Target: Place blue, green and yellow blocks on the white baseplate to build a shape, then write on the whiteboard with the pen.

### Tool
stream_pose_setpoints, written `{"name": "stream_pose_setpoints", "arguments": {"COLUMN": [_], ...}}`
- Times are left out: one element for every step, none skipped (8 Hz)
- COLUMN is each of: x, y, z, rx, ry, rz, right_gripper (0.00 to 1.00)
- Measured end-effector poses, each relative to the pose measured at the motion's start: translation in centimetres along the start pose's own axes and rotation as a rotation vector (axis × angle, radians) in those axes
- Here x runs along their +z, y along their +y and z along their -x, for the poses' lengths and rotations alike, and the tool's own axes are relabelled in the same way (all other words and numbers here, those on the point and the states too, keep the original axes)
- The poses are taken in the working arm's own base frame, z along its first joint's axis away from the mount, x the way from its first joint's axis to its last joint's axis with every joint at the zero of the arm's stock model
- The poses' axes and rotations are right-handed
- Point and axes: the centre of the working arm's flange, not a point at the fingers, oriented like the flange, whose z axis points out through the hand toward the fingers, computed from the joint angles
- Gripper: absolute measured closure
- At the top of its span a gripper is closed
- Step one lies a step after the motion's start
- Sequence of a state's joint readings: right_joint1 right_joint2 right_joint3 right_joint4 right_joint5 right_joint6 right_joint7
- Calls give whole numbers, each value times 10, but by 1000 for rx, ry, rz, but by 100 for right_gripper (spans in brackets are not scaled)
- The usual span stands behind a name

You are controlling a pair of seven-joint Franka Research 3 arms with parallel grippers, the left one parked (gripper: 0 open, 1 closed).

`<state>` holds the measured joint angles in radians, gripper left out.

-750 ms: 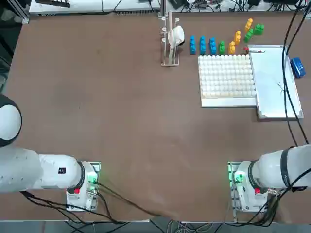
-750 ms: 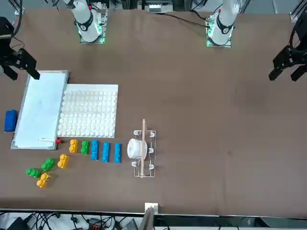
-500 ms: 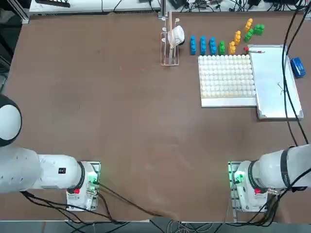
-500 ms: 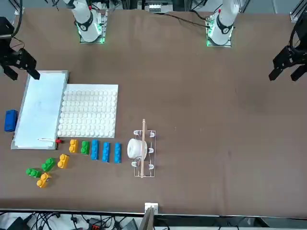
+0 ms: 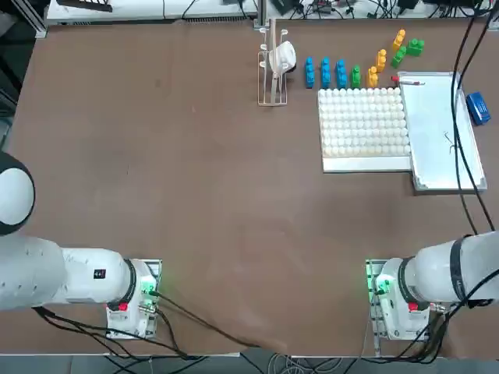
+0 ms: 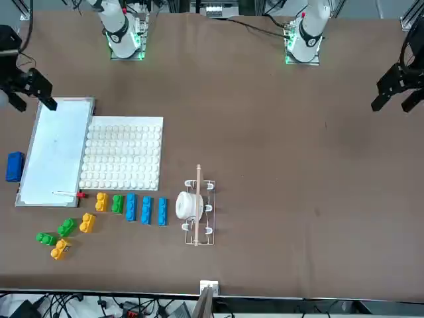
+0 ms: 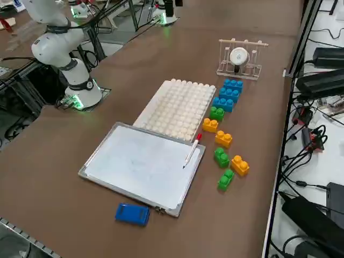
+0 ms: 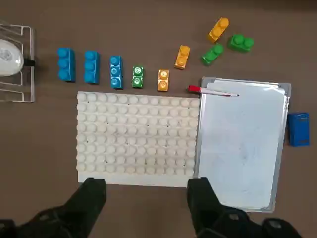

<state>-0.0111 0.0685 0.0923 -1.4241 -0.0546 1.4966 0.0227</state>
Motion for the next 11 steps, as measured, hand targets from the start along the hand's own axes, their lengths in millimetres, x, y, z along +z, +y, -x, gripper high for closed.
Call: {"name": "stream_pose_setpoints", "arguments": {"x": [21, 45, 70, 93, 116, 141, 165, 188, 209, 227, 243], "y": [-5, -14, -29, -40, -49, -60, -78, -98, -108, -112, -114], "z": [-5, -11, -18, -27, -35, -39, -41, -40, -40, -44, -50], "rx": [-8, -22, -41, -40, -12, 32, 69, 84, 89, 89, 89], "ry": [-55, -104, -132, -121, -98, -68, -33, -11, -6, -3, 4], "rz": [-2, -18, -34, -41, -45, -48, -53, -58, -62, -65, -70], "right_gripper": [0, 0, 0, 0, 0, 0, 0, 0, 0, 0, 0]}}
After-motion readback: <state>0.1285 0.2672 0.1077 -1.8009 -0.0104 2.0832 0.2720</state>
